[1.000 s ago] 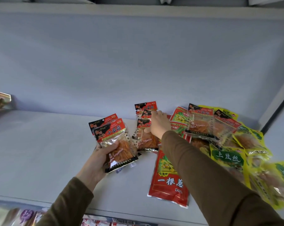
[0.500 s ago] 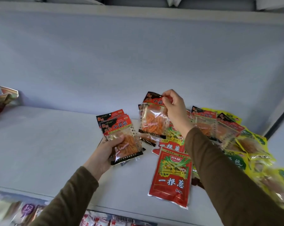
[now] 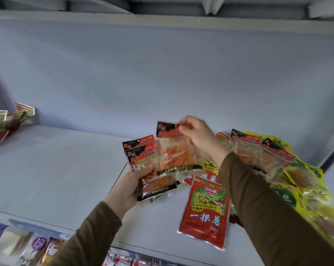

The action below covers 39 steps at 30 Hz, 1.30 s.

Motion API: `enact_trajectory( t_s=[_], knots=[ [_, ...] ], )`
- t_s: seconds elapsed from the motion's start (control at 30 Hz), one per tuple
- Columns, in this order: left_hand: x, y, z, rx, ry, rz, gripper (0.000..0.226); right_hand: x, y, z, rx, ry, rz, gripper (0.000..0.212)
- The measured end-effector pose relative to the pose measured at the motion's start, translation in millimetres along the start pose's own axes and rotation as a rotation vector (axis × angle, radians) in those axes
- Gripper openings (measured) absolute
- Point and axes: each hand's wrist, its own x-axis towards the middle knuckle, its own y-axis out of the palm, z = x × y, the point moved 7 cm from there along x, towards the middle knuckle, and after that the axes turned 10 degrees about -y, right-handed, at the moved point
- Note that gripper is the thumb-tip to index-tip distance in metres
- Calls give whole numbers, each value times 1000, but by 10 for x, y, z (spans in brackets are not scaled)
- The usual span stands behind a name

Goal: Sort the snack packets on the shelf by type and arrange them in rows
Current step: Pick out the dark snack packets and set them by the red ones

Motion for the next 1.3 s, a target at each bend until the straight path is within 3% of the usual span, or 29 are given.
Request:
enact_trajectory(
  t_s=[0.1, 0.2, 0.37, 0.57, 0.63, 0.7, 0.8, 0.9, 1.13, 1.3],
  knots=[
    [-18, 45, 41, 8, 0, 33, 34, -101, 232, -199, -223, 4, 128, 10],
    [2, -36, 59, 88, 1, -18, 48, -129, 284, -283, -241, -5, 128, 10],
    [-62, 88, 111, 141, -46, 84, 51, -126, 431, -277, -296, -39, 132, 12],
    [-52, 67, 152, 53, -110, 101, 59, -205, 609, -322, -203, -36, -41, 14],
    [-43, 3, 108, 19, -85, 97, 53, -265, 583, -323, -124, -7, -137, 32],
    [-35, -96, 19, -26, -43, 79, 50, -326, 638, -329, -29, 83, -128, 59],
    [-56, -251, -153, -51, 8, 49, 56, -460, 1002, -351, 173, 343, 102, 107],
    [-94, -409, -373, -32, 72, 50, 61, -513, 1393, -350, 249, 479, 245, 126],
    [-322, -1207, -915, 73, 136, 78, 52, -271, 2405, -232, 316, 539, 224, 109],
    [-560, -2075, -1365, 112, 130, 7, 53, -99, 3432, -69, 432, 573, 163, 100]
  ],
)
